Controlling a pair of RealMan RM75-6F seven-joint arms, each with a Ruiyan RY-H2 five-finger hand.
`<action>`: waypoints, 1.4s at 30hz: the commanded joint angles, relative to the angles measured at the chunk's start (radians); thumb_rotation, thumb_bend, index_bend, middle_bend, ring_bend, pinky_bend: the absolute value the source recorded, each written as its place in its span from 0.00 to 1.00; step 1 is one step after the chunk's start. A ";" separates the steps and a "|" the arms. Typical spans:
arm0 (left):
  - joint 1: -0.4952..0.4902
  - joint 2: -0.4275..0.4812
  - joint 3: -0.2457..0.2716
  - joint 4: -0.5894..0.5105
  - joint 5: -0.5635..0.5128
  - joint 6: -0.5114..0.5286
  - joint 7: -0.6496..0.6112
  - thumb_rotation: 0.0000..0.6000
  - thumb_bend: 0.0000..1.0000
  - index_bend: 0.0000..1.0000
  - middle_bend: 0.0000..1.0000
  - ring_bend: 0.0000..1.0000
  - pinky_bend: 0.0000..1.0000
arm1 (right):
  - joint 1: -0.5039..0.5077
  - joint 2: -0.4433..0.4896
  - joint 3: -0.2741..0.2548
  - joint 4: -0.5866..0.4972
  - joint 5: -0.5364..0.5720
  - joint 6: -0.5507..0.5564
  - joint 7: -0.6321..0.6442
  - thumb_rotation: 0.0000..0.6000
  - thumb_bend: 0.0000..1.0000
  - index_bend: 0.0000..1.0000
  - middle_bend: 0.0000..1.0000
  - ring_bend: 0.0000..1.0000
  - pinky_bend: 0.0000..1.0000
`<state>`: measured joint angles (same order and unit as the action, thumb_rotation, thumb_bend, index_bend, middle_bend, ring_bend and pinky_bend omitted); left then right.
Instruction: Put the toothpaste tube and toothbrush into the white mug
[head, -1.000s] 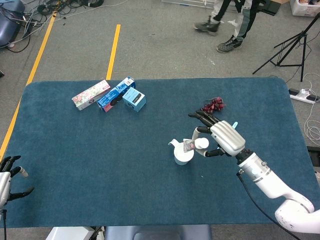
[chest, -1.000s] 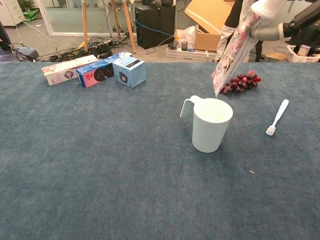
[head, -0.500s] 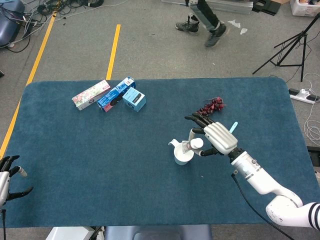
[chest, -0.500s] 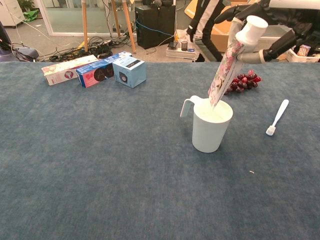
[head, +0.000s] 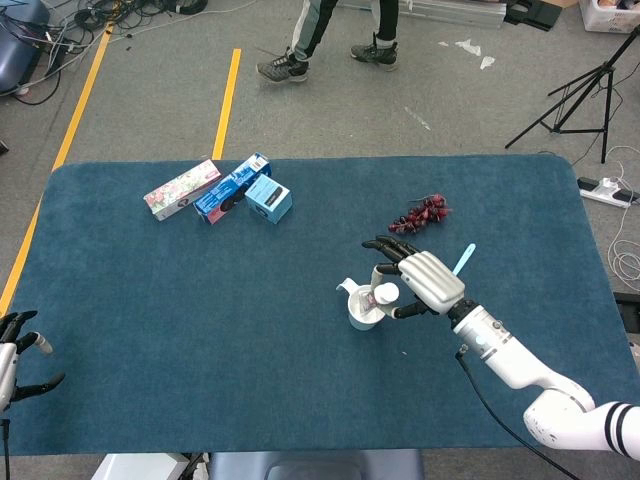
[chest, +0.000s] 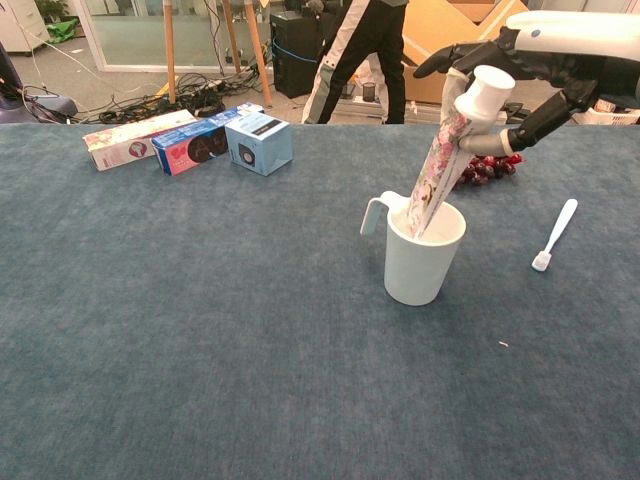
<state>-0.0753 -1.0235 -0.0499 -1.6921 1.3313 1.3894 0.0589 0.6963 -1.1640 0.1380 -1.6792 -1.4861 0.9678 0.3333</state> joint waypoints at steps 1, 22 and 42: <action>0.000 0.000 0.000 0.000 0.000 0.000 0.001 1.00 0.00 0.51 0.17 0.10 0.24 | 0.002 -0.006 -0.001 0.006 0.005 -0.006 -0.002 1.00 0.27 0.65 0.14 0.00 0.15; 0.002 0.003 -0.001 0.000 -0.002 0.002 -0.005 1.00 0.00 0.51 0.17 0.11 0.24 | 0.050 -0.135 -0.011 0.145 0.095 -0.131 -0.032 1.00 0.27 0.65 0.14 0.00 0.15; 0.004 0.008 -0.001 -0.002 -0.002 0.003 -0.011 1.00 0.00 0.51 0.17 0.11 0.24 | 0.068 -0.200 -0.020 0.218 0.091 -0.165 0.001 1.00 0.27 0.65 0.14 0.00 0.15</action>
<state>-0.0714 -1.0158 -0.0512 -1.6945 1.3290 1.3919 0.0481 0.7633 -1.3617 0.1190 -1.4640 -1.3955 0.8051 0.3326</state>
